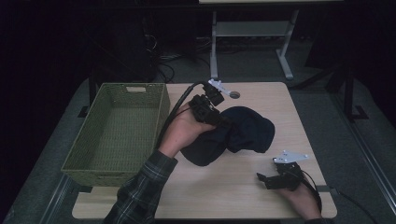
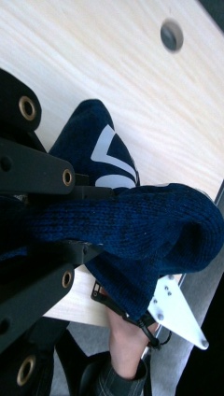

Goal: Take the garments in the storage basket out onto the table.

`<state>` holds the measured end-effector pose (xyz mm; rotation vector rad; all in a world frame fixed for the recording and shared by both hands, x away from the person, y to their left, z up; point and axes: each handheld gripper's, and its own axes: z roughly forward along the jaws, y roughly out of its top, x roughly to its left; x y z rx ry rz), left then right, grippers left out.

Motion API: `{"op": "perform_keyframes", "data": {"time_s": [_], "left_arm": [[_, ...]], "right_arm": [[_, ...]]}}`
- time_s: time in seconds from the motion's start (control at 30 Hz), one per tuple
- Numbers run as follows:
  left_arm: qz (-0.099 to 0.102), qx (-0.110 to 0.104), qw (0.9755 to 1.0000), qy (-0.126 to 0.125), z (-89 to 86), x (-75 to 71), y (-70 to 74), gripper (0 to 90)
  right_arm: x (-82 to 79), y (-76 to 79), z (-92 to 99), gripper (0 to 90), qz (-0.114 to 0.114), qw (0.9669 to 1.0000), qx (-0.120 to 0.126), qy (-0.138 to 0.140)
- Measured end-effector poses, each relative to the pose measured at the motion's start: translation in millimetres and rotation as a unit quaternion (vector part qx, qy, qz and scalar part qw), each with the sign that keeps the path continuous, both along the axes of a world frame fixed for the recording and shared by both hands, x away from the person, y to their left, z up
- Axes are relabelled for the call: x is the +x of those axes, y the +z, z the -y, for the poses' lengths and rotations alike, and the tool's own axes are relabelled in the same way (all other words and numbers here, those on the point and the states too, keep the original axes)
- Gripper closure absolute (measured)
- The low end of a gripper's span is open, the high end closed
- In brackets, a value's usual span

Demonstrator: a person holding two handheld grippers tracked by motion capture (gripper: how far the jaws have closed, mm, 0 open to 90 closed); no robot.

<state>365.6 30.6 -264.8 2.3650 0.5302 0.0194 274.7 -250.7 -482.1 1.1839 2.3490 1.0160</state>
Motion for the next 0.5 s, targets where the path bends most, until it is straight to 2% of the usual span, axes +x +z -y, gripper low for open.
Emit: {"op": "perform_keyframes", "data": {"time_s": [0.23, 0.37, 0.5], "left_arm": [[-0.014, -0.020, 0.9997, 0.007, 13.3, 2.3, -21.4, 79.8], [-0.019, -0.020, 0.9996, 0.008, 15.8, 4.8, -30.3, 79.9], [-0.035, -0.022, 0.9991, 0.011, 17.7, 10.4, -49.6, 79.8]], "right_arm": [[0.0, 0.0, 0.0, 9.5, 0.000, 1.0000, 0.000, 0.000], [0.0, 0.0, 0.0, 9.5, -0.001, 1.0000, 0.001, 0.000], [-0.1, -0.1, -0.1, 9.5, -0.001, 1.0000, 0.001, 0.000]]}}
